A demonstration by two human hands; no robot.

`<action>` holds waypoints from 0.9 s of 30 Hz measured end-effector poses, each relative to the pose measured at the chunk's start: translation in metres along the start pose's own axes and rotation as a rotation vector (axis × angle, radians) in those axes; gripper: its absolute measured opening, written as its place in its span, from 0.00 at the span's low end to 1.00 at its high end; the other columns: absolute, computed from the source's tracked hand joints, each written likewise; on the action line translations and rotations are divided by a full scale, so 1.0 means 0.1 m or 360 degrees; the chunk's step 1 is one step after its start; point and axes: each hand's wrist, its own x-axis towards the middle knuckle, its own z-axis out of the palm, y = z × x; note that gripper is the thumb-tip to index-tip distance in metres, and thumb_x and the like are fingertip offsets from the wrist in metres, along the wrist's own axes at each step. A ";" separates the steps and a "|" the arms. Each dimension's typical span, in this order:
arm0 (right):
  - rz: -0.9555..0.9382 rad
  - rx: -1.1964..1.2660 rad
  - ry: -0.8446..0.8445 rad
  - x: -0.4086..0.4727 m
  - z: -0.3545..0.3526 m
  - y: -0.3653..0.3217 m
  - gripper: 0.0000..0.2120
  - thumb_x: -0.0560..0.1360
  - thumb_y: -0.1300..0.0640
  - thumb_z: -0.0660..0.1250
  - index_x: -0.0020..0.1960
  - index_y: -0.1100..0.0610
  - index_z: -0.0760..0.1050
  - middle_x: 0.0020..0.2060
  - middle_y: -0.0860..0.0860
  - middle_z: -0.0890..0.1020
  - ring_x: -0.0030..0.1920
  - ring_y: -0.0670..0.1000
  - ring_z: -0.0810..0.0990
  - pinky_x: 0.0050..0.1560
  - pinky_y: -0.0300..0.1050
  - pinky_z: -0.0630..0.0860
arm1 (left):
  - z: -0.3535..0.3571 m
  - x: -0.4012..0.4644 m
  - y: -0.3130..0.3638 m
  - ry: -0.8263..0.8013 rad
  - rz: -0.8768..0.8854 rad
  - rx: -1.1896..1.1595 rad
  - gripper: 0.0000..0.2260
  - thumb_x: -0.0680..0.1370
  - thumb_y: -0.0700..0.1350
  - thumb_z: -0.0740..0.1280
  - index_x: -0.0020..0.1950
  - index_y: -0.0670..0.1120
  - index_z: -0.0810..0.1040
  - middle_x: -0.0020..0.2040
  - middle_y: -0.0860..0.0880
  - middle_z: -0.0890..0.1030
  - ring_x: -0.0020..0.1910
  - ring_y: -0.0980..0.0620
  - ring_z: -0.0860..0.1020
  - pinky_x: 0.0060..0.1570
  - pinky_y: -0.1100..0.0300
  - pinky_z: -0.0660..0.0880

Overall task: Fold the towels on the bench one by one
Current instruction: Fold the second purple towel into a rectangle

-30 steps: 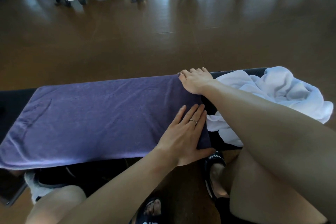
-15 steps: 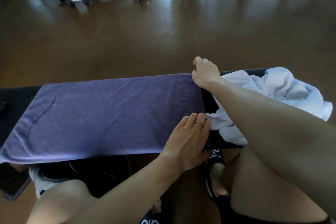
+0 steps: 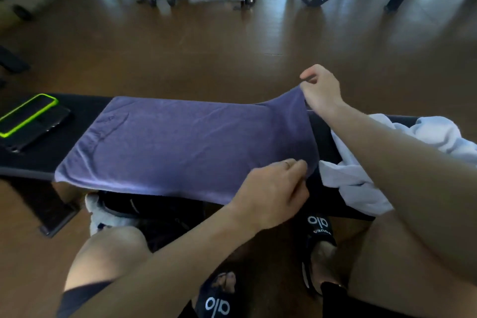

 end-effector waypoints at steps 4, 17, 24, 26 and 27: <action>0.0086 0.0497 -0.0043 0.00 0.23 -0.51 0.12 0.72 0.70 0.62 0.45 0.55 0.79 0.39 0.52 0.80 0.36 0.50 0.80 0.35 0.42 0.77 | -0.57 -0.28 -0.38 0.0397 -0.0572 -0.0550 0.09 0.80 0.46 0.61 0.41 0.55 0.67 0.33 0.56 0.72 0.35 0.57 0.74 0.37 0.55 0.75; -0.0269 0.0318 -0.0673 -0.15 2.06 -2.35 0.12 0.60 0.68 0.71 0.37 0.53 0.78 0.35 0.52 0.83 0.45 0.53 0.87 0.53 0.55 0.83 | -1.73 -1.63 -1.80 0.1442 -0.1614 -0.0611 0.08 0.78 0.41 0.62 0.40 0.41 0.68 0.34 0.48 0.69 0.35 0.53 0.68 0.38 0.56 0.69; -0.0631 -0.0174 -0.0806 -0.15 2.97 -2.65 0.13 0.68 0.69 0.70 0.50 0.58 0.81 0.43 0.50 0.80 0.46 0.51 0.81 0.45 0.41 0.79 | -1.74 -2.02 -2.39 0.1251 -0.1985 -0.0210 0.07 0.80 0.41 0.62 0.42 0.43 0.72 0.48 0.43 0.74 0.46 0.50 0.69 0.45 0.58 0.63; -0.0736 -0.0349 -0.0835 -0.15 3.17 -2.64 0.12 0.68 0.70 0.66 0.49 0.63 0.82 0.44 0.57 0.82 0.48 0.55 0.83 0.46 0.46 0.81 | -1.69 -2.09 -2.51 0.1170 -0.2062 -0.0146 0.06 0.81 0.42 0.63 0.46 0.42 0.74 0.55 0.43 0.72 0.44 0.60 0.66 0.46 0.65 0.61; -0.0793 -0.0440 -0.0855 -0.14 3.27 -2.62 0.12 0.69 0.71 0.64 0.48 0.66 0.82 0.46 0.61 0.83 0.51 0.59 0.84 0.48 0.50 0.82 | -1.65 -2.12 -2.54 0.1144 -0.2094 -0.0131 0.05 0.82 0.43 0.63 0.48 0.43 0.75 0.57 0.43 0.70 0.42 0.63 0.65 0.45 0.68 0.61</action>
